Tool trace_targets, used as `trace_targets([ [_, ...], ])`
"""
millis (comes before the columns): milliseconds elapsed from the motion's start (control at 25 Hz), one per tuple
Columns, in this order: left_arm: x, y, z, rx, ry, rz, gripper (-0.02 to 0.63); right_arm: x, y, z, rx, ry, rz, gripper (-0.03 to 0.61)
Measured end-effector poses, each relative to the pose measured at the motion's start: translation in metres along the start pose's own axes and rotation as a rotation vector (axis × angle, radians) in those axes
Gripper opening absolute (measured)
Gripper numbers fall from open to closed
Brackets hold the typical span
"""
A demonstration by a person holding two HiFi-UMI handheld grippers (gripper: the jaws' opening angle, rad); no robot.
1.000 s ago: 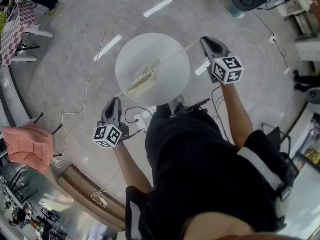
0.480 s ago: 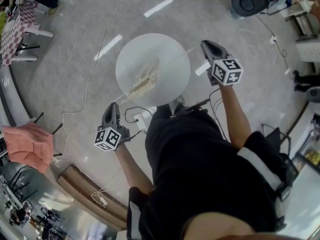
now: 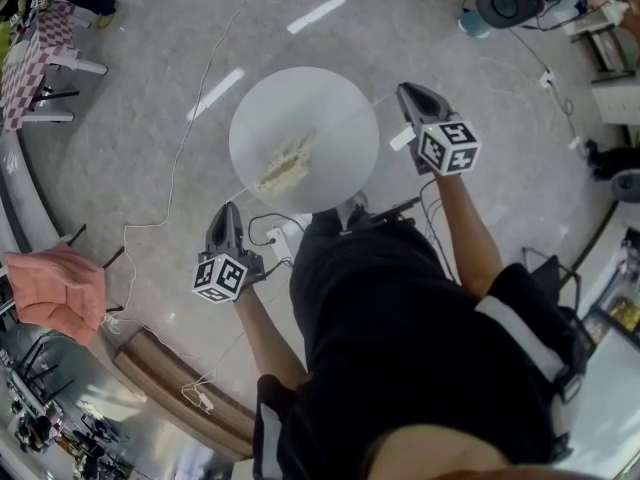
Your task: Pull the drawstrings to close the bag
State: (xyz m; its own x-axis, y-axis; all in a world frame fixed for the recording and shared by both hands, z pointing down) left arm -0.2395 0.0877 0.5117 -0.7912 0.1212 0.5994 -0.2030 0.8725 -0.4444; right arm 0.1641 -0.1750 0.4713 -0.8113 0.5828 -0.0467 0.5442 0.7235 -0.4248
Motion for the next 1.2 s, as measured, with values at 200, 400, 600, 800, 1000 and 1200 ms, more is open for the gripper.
trace_targets([
  [200, -0.027, -0.012, 0.007, -0.058, -0.045, 0.036, -0.002, 0.030, 0.001, 0.005, -0.009, 0.038, 0.055, 0.026],
  [400, -0.050, -0.020, 0.019, -0.077, -0.140, 0.083, -0.002, 0.068, 0.003, 0.015, -0.035, 0.069, 0.118, 0.026],
  [600, -0.078, -0.028, 0.032, -0.129, -0.161, 0.071, -0.002, 0.104, 0.008, 0.030, -0.074, 0.092, 0.181, 0.026],
  [800, -0.110, -0.035, 0.039, -0.174, -0.169, 0.028, -0.002, 0.136, 0.018, 0.041, -0.115, 0.117, 0.246, 0.026],
  [1000, -0.125, -0.030, 0.040, -0.208, -0.170, -0.001, -0.002, 0.170, 0.031, 0.044, -0.156, 0.150, 0.307, 0.026],
  [1200, -0.134, -0.029, 0.036, -0.256, -0.175, 0.006, -0.002, 0.176, 0.035, 0.036, -0.157, 0.147, 0.309, 0.026],
])
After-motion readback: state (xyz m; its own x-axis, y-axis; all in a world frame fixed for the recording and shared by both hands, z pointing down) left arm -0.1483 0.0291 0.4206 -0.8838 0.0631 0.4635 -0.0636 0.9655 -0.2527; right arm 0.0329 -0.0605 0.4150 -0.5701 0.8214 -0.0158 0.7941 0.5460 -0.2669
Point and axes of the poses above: the fingertips, and each gripper's own axes: y backward along the fingers, x to its left, z out of its top, the point moved 5 cm from there along y, backward along the fingers, and after that the axes turned 9 degrees about y, right-handed, at the moved point
